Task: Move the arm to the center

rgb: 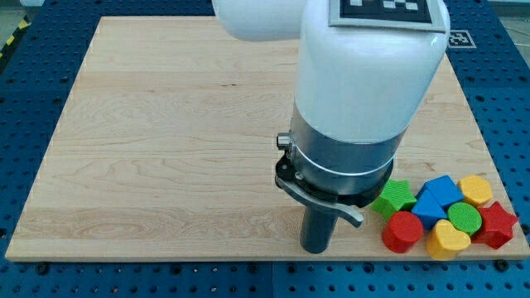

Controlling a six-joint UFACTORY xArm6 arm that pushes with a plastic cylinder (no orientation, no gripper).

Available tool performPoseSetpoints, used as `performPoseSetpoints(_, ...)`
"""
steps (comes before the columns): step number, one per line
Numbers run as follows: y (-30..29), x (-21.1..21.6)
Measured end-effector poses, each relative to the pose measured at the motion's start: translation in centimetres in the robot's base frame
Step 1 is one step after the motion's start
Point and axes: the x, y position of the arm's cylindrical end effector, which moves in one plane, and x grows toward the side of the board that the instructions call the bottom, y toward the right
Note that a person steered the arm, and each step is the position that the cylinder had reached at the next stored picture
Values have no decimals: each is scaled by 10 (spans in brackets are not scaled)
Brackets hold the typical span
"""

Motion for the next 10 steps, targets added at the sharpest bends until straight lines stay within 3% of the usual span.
performPoseSetpoints(7,10,-7)
performPoseSetpoints(8,-31,-5)
performPoseSetpoints(10,-64,-70)
